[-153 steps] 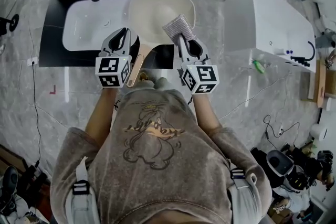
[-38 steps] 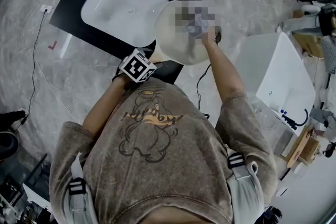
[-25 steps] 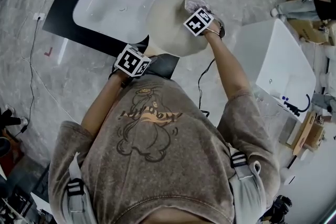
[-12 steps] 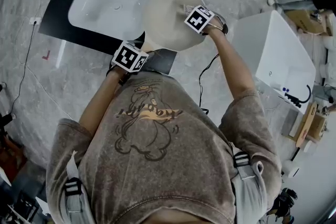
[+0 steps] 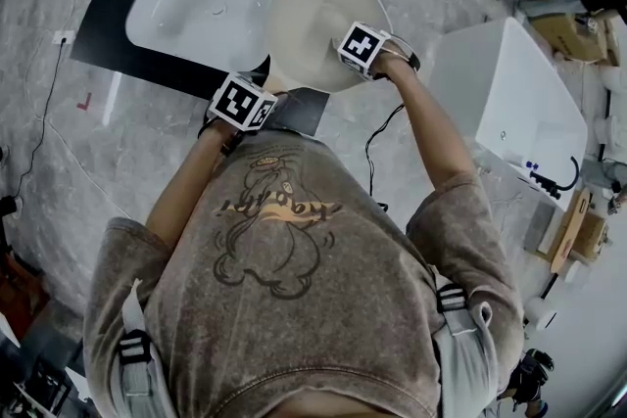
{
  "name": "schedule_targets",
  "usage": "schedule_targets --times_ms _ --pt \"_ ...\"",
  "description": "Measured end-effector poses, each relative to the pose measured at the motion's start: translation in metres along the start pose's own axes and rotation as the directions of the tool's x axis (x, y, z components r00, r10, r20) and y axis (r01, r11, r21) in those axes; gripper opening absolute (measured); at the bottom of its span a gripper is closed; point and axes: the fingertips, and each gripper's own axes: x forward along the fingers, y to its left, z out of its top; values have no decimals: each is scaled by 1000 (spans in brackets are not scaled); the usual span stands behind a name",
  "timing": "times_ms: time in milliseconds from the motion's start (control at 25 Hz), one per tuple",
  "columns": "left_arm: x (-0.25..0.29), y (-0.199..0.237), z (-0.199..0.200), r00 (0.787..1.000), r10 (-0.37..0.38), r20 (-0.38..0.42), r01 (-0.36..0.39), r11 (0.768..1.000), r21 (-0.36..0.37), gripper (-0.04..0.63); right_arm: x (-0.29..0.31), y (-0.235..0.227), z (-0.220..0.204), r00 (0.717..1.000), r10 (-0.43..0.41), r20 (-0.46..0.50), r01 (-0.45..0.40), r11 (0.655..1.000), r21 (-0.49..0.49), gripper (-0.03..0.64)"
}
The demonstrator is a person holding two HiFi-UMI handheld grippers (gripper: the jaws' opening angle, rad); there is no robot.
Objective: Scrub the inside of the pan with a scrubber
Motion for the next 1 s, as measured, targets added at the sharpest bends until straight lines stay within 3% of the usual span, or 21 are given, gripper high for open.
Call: schedule_targets --times_ms 200,720,1000 --pt "0 0 0 1000 -5 1 5 1000 4 244 -1 37 5 990 143 -1 -143 990 1 80" --pt "2 0 0 1000 -19 -5 19 1000 4 245 -4 93 41 955 291 59 -287 956 -62 80" --pt "2 -1 -1 1000 -24 -7 24 1000 8 245 -3 100 70 942 320 97 -312 946 -87 78"
